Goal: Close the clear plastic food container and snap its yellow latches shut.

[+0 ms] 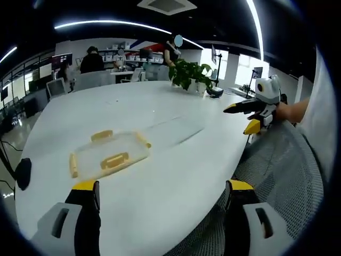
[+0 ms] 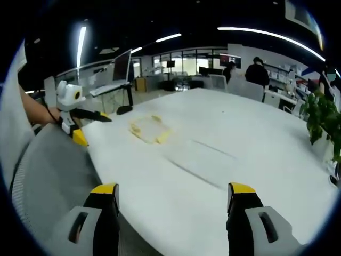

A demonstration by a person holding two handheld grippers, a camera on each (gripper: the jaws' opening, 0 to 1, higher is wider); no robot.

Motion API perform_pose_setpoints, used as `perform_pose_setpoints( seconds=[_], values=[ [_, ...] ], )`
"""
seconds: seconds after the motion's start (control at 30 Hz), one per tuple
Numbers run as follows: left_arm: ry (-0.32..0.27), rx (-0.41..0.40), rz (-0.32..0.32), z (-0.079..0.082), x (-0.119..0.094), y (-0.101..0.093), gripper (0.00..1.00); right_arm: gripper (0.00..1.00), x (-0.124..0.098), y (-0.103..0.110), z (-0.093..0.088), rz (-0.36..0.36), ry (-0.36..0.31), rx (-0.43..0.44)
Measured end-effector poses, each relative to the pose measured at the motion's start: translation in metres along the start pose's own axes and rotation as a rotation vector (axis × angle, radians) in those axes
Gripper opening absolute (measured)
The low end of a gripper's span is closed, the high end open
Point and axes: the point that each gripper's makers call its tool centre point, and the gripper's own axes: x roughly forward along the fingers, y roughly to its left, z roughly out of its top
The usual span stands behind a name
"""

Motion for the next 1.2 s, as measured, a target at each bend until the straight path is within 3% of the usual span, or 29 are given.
perform_pose_setpoints(
  seconds=[1.2],
  values=[
    [0.031, 0.010, -0.009, -0.0057, -0.0005, -0.0025, 0.98, 0.81, 0.0008, 0.0035, -0.0015, 0.015, 0.017, -0.008]
  ],
)
